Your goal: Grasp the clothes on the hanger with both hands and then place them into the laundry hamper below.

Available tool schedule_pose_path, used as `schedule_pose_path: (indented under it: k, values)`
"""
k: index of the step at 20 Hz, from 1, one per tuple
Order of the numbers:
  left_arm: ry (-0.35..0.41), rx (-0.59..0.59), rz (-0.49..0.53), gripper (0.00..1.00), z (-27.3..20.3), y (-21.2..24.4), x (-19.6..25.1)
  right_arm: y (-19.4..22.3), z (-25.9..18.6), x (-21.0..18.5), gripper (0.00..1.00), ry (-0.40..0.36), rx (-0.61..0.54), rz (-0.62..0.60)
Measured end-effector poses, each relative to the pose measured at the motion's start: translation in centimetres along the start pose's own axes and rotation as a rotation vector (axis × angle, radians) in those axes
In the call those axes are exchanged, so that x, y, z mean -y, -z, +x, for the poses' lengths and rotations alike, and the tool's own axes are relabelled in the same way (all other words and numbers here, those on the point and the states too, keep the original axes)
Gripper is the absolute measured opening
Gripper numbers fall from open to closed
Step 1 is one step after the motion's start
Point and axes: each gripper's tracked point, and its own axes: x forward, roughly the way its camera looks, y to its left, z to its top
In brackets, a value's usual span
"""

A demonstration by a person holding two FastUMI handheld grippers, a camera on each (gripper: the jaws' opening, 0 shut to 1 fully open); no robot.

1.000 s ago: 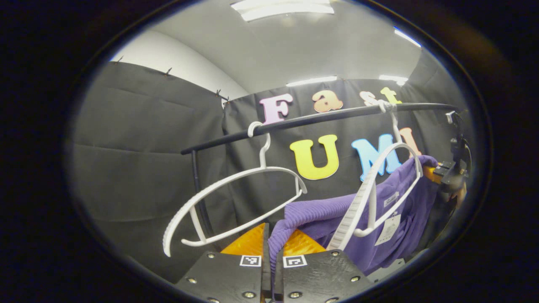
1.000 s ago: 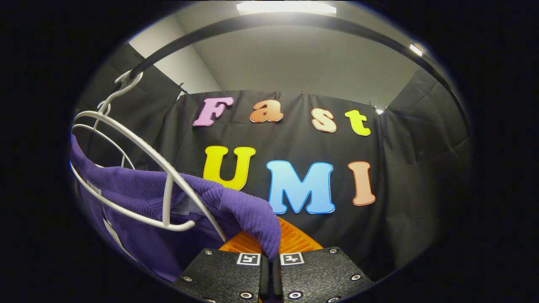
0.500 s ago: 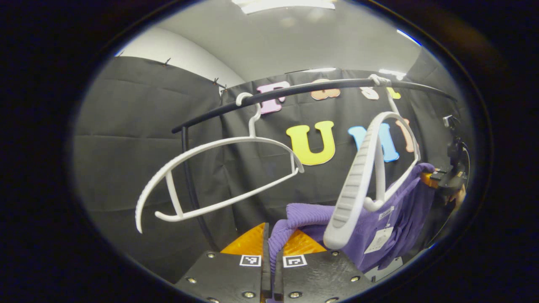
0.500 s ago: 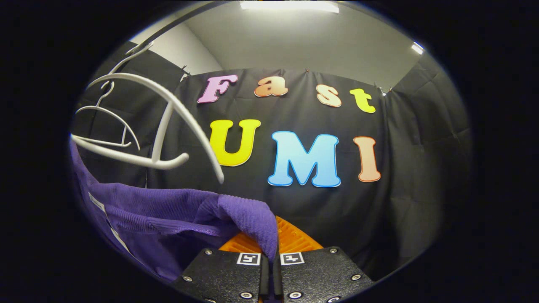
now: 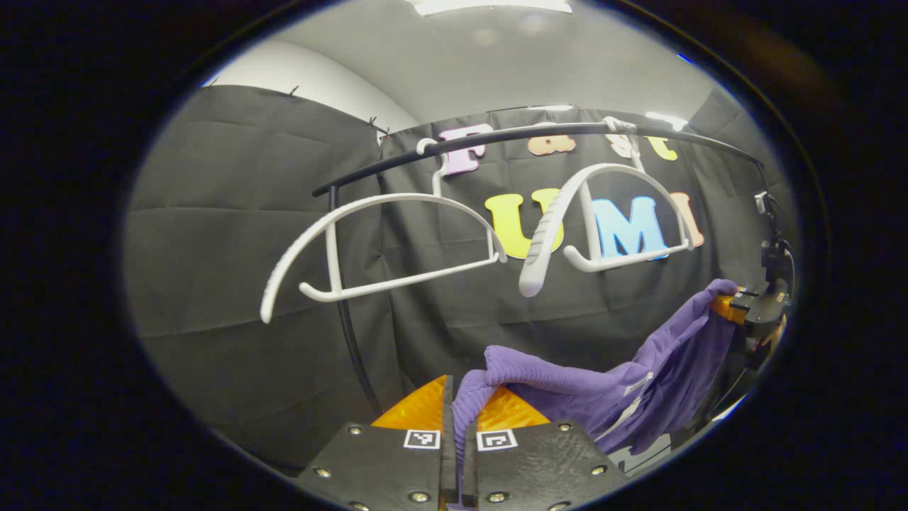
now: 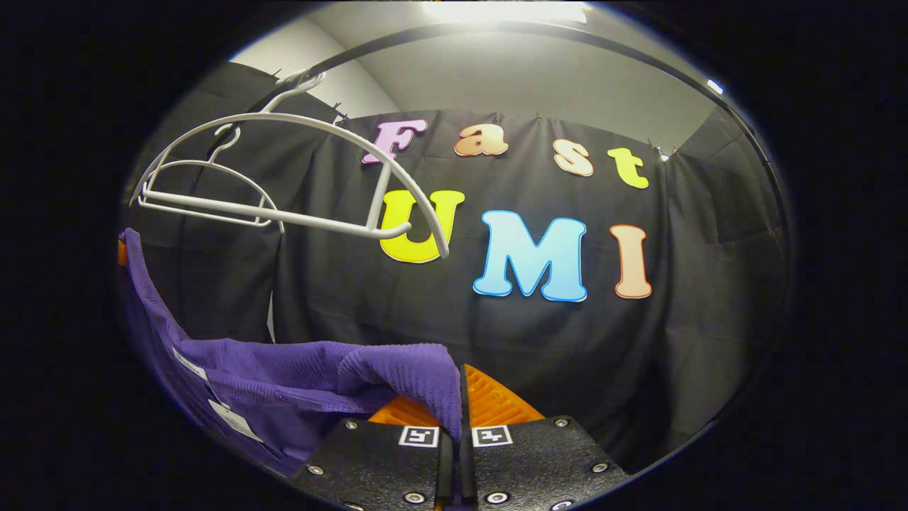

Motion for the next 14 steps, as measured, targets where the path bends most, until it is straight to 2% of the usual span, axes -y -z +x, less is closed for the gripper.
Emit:
schedule_pose_path:
  k: [1,2,3,4,5,6,7,8,14]
  values:
    - [0.016,0.004,0.0,0.08,-0.5,0.0,0.3,-0.3,-1.1,-0.3,0.03,0.001,0.003,0.003]
    - [0.033,0.009,0.001,0.04,-0.9,-0.2,0.6,-0.6,-2.2,-0.6,0.03,0.002,0.008,0.005]
    - [0.049,0.012,0.002,0.08,-1.4,-0.3,0.7,-1.0,-3.4,-0.8,0.03,0.006,0.012,0.009]
    - [0.064,0.021,-0.001,0.04,-2.5,-0.5,1.0,-1.4,-4.5,-1.1,0.03,0.009,0.016,0.017]
    - [0.079,0.033,-0.006,0.08,-3.5,-0.8,1.1,-1.9,-5.8,-1.6,0.03,0.01,0.02,0.029]
    - [0.094,0.046,-0.013,0.04,-4.6,-1.2,1.2,-2.4,-7.1,-2.1,0.02,0.011,0.026,0.039]
    - [0.111,0.06,-0.018,0.08,-6.0,-1.6,1.1,-3.0,-8.2,-2.5,0.02,0.013,0.034,0.046]
    - [0.128,0.072,-0.022,0.04,-6.9,-1.9,1.3,-3.5,-9.3,-3.1,0.03,0.013,0.041,0.051]
    - [0.251,0.132,-0.05,0.04,-10.4,-4.1,3.2,-6.6,-16.8,-6.9,0.03,0.01,0.082,0.094]
